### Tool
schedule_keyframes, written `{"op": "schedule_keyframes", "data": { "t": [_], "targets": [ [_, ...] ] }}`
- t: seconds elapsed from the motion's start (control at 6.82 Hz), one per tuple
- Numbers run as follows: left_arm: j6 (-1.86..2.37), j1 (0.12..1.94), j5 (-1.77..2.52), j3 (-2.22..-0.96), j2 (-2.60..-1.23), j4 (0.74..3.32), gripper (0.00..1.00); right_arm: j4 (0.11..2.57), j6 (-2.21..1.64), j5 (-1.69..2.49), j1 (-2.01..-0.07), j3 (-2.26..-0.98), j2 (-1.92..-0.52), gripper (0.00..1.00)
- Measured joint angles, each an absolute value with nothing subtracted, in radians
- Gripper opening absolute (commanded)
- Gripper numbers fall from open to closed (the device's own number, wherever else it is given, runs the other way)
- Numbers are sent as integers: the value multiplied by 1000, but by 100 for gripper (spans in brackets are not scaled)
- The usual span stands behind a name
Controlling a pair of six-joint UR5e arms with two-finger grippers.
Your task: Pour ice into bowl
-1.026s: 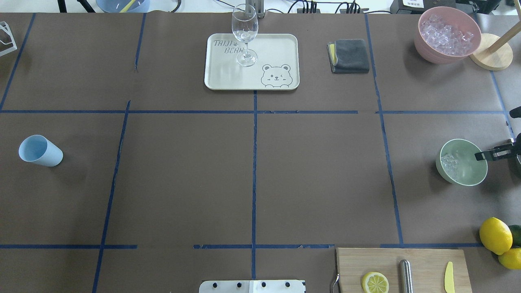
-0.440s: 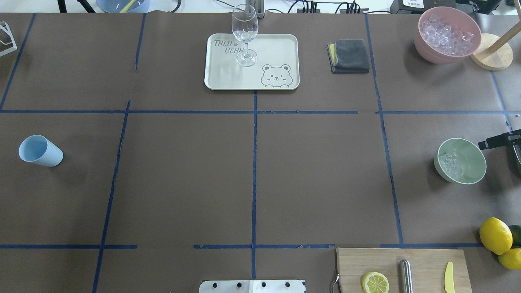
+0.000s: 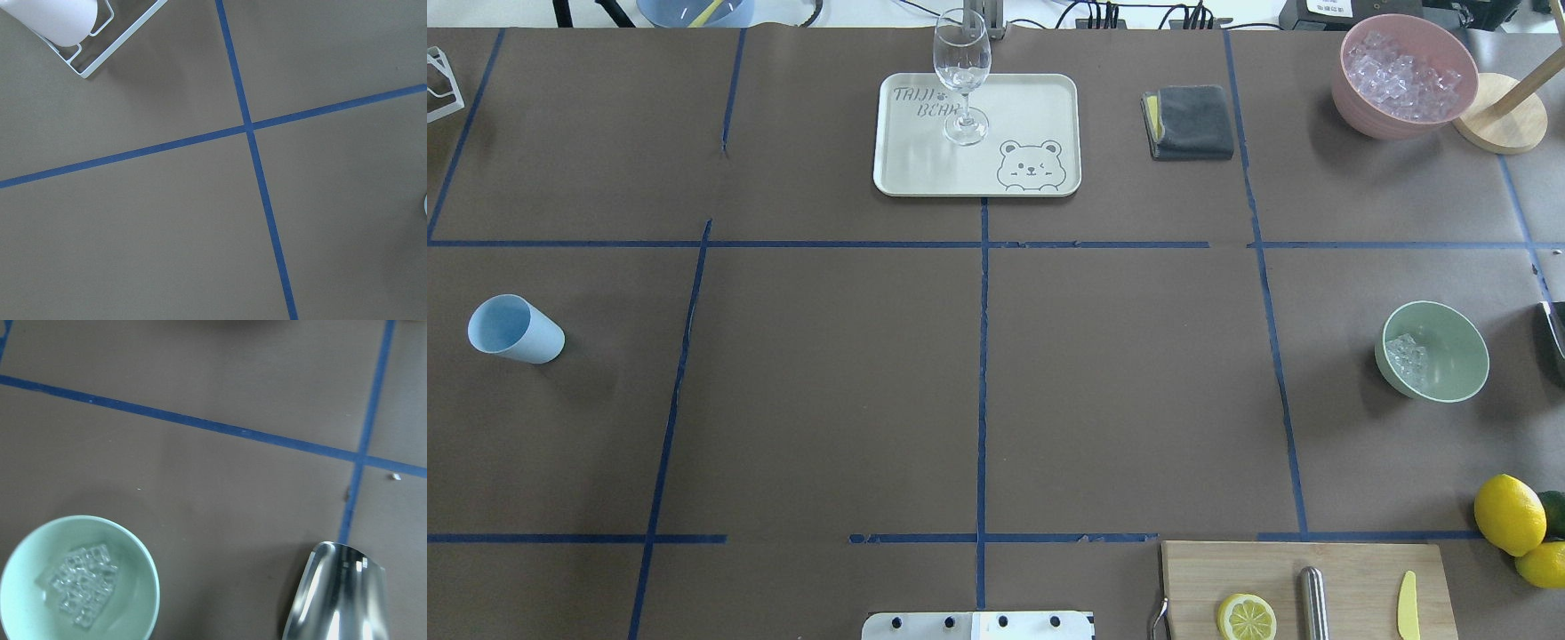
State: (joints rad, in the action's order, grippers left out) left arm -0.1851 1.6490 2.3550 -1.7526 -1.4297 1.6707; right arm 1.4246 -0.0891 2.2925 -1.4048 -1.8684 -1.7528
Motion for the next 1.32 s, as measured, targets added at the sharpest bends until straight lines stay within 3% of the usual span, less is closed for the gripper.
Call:
{"op": "schedule_keyframes", "data": {
  "t": [0.44, 1.32],
  "targets": [
    [-186, 1649, 2372, -1747, -1429, 1677, 100, 1675, 131, 2295, -1640, -1882, -1784, 100],
    [-185, 1649, 2399, -1743, -1427, 1675, 100, 1689, 143, 2355, -1661, -1862, -1809, 100]
  ]
}}
